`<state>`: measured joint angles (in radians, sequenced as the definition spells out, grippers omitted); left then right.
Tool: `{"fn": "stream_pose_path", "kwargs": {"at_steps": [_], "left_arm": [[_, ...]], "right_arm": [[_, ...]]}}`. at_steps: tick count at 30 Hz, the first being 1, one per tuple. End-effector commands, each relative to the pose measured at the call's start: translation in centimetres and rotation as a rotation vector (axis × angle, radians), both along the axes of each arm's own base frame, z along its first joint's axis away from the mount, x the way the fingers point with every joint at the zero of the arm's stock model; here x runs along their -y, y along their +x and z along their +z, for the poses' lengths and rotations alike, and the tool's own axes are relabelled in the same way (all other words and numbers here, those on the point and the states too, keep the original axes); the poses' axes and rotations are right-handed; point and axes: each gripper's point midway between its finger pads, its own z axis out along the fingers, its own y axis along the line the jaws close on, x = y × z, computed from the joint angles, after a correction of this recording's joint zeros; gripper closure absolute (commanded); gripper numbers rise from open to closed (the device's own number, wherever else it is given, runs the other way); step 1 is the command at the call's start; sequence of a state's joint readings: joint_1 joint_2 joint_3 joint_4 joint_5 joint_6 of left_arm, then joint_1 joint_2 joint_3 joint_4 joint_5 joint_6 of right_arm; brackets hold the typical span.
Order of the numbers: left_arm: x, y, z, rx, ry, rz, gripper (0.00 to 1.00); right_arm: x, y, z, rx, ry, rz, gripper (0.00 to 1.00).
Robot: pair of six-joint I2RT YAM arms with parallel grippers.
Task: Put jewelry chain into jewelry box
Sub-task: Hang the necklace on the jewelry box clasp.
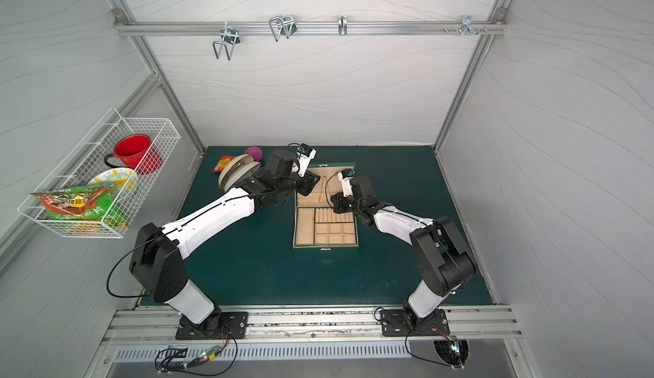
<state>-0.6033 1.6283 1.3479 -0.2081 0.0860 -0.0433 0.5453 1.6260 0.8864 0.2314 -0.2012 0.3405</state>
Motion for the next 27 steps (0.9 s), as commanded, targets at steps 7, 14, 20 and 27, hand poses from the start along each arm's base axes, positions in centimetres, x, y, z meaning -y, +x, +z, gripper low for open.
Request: {"fn": "stream_pose_path", "kwargs": {"at_steps": [7,14,20,27], "left_arm": [[-0.9,0.1,2.2,0.041,-0.111,0.015,0.57],[-1.8,-0.4,1.2,0.013,-0.129,0.035,0.57],[-2.6,-0.6,0.8,0.008,-0.132,0.057,0.57],[-3.3,-0.8,0.9,0.013,-0.150,0.078,0.56]], "right_arm": [[-1.9,0.5,0.1,0.018,-0.004,0.041,1.00],[-2.3,1.1,-1.2,0.012,-0.031,0.036,1.00],[-2.2,1.1,-1.4,0.021,-0.040,0.041,0.90],[-1.9,0.5,0.2,0.074,-0.042,0.060,0.49]]}}
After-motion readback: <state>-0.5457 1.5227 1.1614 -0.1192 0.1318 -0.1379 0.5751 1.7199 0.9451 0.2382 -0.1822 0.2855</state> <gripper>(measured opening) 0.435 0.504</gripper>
